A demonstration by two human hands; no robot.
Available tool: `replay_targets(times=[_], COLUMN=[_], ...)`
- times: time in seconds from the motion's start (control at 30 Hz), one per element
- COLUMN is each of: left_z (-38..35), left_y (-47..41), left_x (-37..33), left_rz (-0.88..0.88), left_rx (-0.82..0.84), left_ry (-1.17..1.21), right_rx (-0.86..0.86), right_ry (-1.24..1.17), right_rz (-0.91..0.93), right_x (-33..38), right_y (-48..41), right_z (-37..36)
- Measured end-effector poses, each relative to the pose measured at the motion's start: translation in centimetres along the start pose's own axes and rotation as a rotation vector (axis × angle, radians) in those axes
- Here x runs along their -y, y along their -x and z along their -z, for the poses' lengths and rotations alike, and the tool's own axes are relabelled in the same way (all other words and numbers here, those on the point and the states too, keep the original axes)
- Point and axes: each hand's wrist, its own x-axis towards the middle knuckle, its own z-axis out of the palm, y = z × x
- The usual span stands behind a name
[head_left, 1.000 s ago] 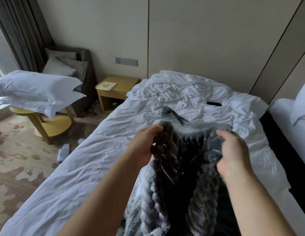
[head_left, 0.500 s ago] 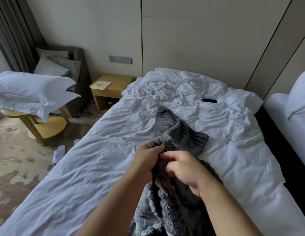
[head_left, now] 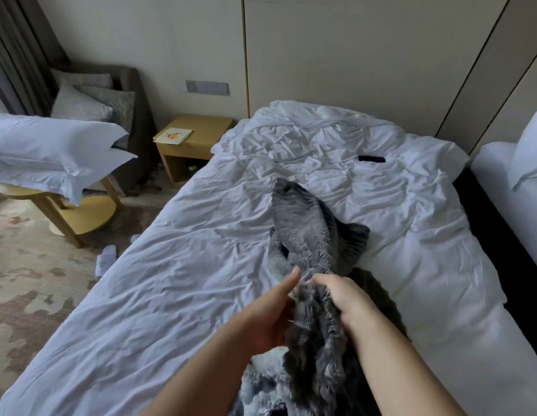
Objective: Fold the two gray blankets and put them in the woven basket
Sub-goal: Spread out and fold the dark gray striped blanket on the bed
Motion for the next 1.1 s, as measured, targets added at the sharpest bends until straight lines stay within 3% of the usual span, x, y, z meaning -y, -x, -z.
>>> replay_targets(times=[0.13,0.27,0.37,0.47,0.6,0.67,0.8,0.87,0.93,1.0,1.1], left_z=[2.2,3.3,2.9,3.1,4.4,4.7,4.3,3.1,1.5,-0.1,-2.1], left_y=[-2.8,-4.8,-6.4,-7.8,-8.8,-8.7,-7.2,-6.1,-4.7,-3.5,-2.5], left_x=[1.0,1.3,2.1,3.2,3.7,3.0,-0.2,-2.5,-4.9,-6.9,-8.5], left_rz=[0.028,0.099,0.061,0.035,-0.091,-0.202,-0.408,-0.525,-0.623,-0.666,-0.625], left_rx=[-0.210,-0.084,-0.143,-0.252,-0.544,-0.603,-0.551,-0.498,-0.361,-0.170,0.022], left_ry=[0.181,0.535,0.468,0.408,0.239,0.281,0.303,0.237,0.228,0.200,0.114], right_rx=[0.051,0.138,0.206,0.187,-0.011,-0.131,-0.363,-0.384,-0.283,-0.074,0.188], right_ry=[0.009,-0.037,-0.186,-0.300,-0.364,-0.348,-0.271,-0.274,-0.412,-0.578,-0.454], right_rz=[0.018,-0.053,-0.205,-0.224,-0.161,-0.123,0.150,0.275,0.404,0.560,0.651], right_x=[-2.0,-3.8,-4.6,-5.5,-5.9,-5.8,-3.3,-0.8,1.8,4.3,6.4], right_y=[1.0,1.2,1.0,0.3,-0.6,-1.0,-1.2,-0.4,0.9,2.6,4.6], right_z=[-0.4,1.0,2.1,3.1,3.6,3.8,5.0,5.6,6.0,5.8,3.4])
